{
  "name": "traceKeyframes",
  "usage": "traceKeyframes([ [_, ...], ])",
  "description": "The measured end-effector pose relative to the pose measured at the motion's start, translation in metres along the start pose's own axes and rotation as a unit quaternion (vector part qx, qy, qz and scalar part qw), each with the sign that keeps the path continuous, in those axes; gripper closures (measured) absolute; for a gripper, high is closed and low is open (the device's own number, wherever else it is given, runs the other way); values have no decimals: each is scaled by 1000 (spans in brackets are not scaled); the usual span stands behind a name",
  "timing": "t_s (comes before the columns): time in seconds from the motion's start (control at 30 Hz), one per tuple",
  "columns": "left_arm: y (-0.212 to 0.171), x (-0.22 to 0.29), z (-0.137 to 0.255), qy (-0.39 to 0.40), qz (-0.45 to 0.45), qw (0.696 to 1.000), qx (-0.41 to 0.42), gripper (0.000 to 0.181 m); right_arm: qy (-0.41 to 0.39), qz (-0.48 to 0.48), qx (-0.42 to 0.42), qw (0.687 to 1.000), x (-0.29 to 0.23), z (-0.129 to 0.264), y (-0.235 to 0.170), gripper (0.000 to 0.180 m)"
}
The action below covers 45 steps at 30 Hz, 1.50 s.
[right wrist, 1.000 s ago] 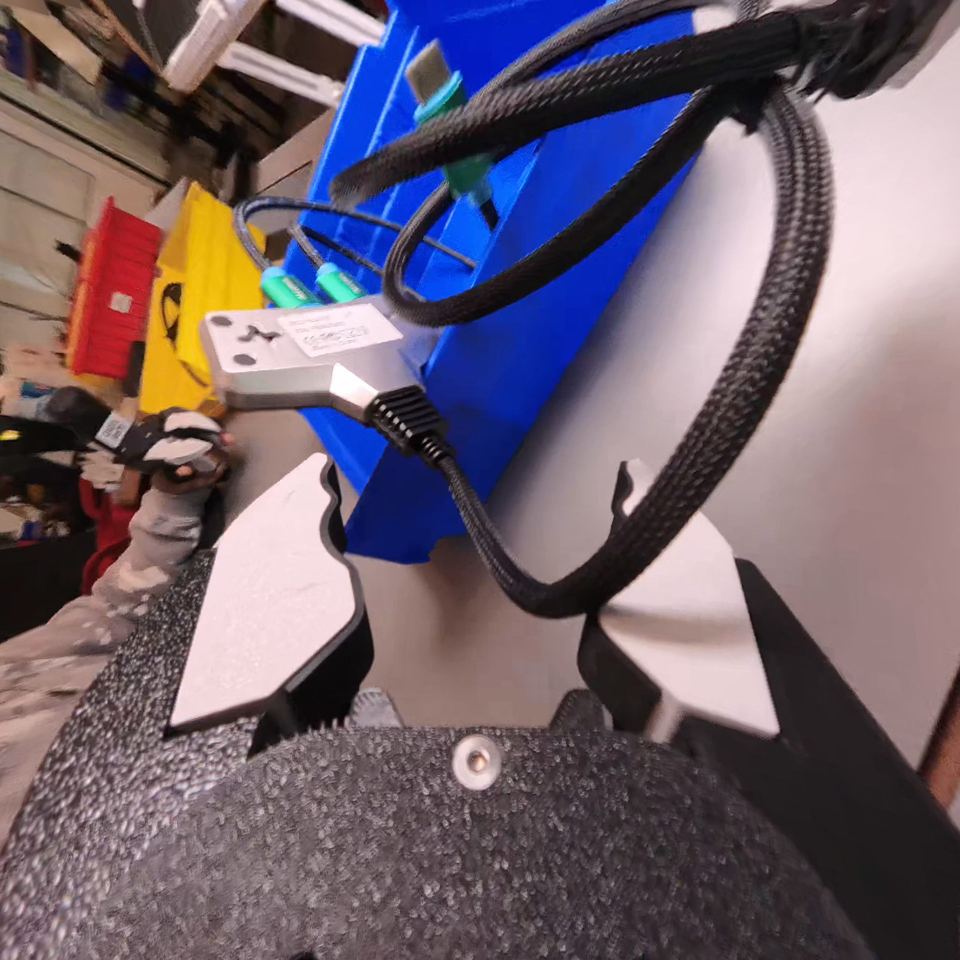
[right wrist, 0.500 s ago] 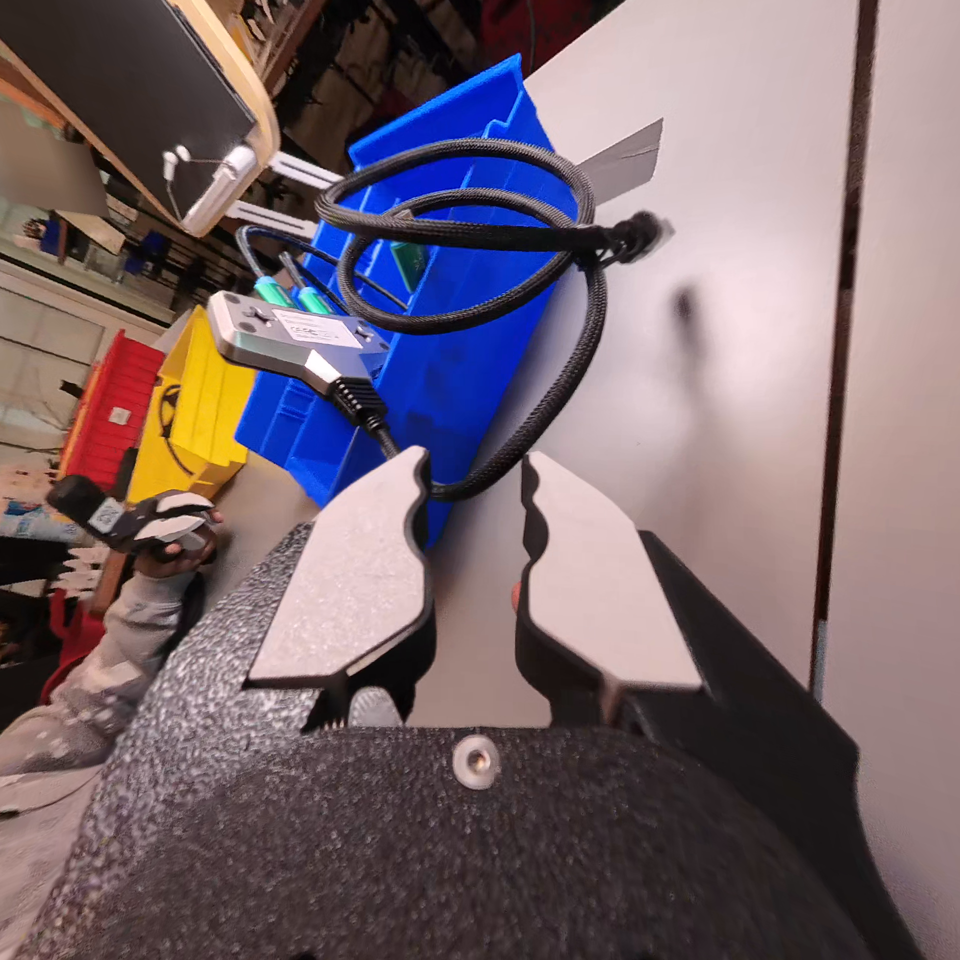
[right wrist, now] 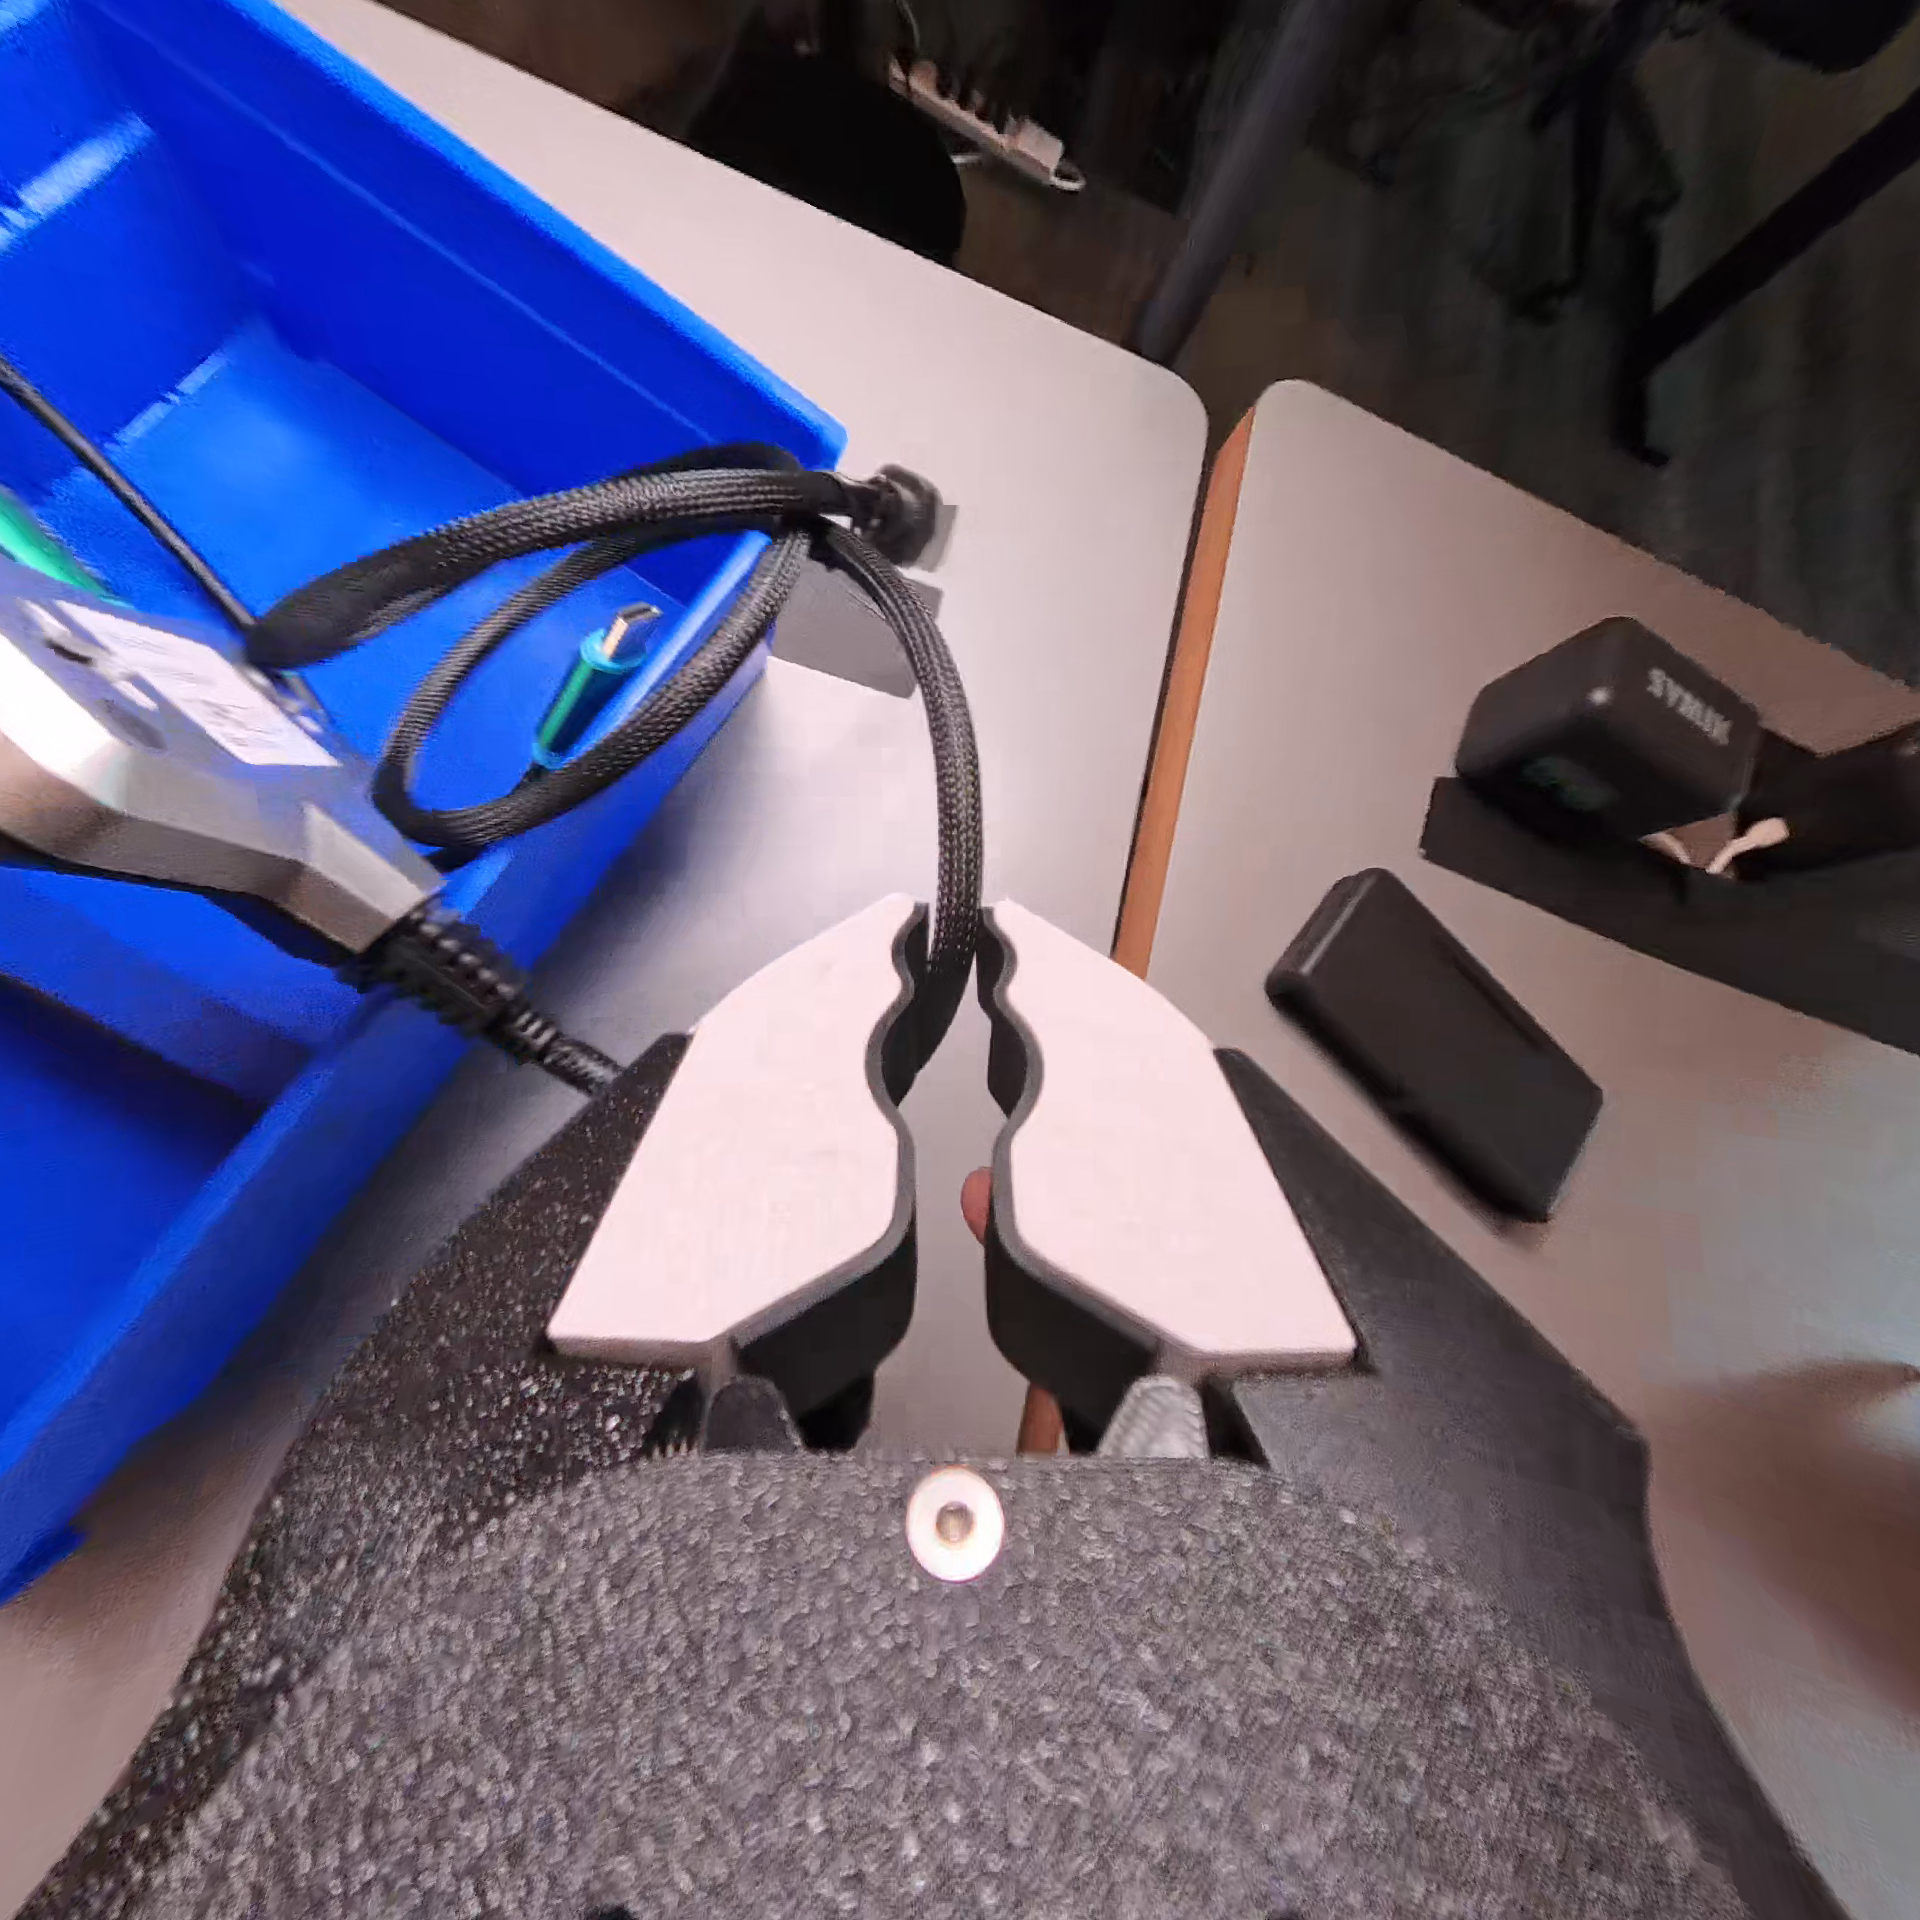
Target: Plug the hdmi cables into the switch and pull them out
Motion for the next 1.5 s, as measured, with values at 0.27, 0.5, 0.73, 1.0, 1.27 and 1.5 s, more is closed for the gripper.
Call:
traceKeyframes([
  [0.27,5,1,3,0,-11,1000,7,165,19,-8,57,998,-2,2,1,157],
  [0.5,8,0,7,15,-21,1000,10,165,40,-51,227,972,-22,73,15,144],
  [0.73,8,-15,15,92,-28,995,2,161,183,-63,320,927,-170,149,-37,132],
  [1.0,2,-32,24,194,-36,980,-29,152,274,-88,306,907,-287,100,-93,125],
  [1.27,22,-34,41,265,-79,960,-44,145,302,-23,280,911,-323,76,-121,125],
  [1.5,80,-73,108,343,-127,927,-80,140,294,-30,303,906,-310,84,-119,127],
])
Point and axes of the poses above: each gripper's, where its closed fingertips meet, z back along the fingers, y out of its top, x = y × z across the jaws, the point moved 5 cm from there along z, back along the fingers, and after that the axes turned 14 degrees about -z, right-handed, at the moved point
